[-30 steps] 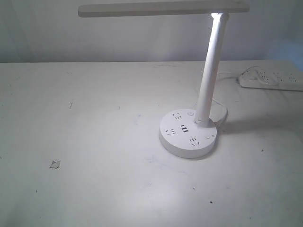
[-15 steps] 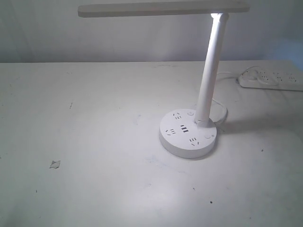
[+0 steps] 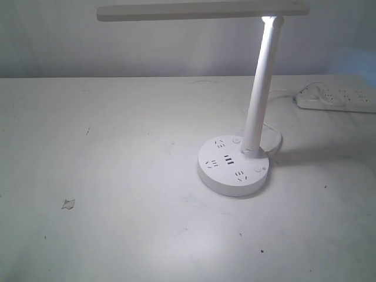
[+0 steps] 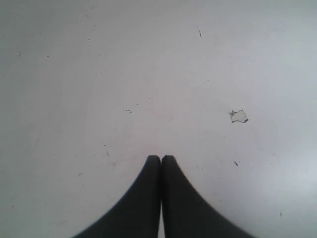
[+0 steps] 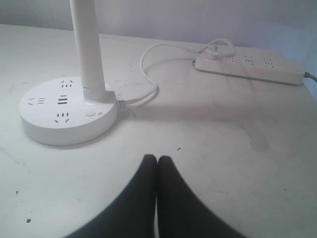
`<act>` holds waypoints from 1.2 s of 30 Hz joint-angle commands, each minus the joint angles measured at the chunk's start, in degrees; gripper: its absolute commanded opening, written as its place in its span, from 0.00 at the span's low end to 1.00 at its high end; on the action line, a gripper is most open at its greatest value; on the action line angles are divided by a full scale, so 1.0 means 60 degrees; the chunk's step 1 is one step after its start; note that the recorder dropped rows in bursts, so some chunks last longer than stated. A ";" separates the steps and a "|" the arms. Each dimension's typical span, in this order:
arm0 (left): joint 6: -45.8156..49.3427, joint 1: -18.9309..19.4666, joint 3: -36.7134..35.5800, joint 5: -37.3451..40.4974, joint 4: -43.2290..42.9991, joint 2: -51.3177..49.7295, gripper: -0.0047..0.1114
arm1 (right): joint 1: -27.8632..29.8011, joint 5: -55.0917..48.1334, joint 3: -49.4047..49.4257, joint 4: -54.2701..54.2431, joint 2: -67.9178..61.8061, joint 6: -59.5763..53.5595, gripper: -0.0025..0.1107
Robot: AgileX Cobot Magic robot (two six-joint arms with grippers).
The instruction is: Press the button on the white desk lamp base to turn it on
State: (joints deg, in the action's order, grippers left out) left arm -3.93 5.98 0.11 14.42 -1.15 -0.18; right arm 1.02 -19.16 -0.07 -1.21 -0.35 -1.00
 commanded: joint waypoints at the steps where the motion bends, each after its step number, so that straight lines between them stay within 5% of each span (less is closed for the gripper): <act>1: -0.0011 -0.0078 -0.0018 0.0017 0.0004 0.0030 0.04 | 0.0012 0.0046 0.0012 0.0035 0.0059 0.0057 0.02; 36: -0.0011 -0.0078 -0.0018 0.0017 0.0004 0.0030 0.04 | 0.0033 -0.0096 0.0012 0.0035 0.0059 0.0054 0.02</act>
State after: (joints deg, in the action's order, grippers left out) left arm -3.93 5.98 0.11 14.42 -1.15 -0.18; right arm 1.02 -19.60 -0.07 -1.21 -0.35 -0.89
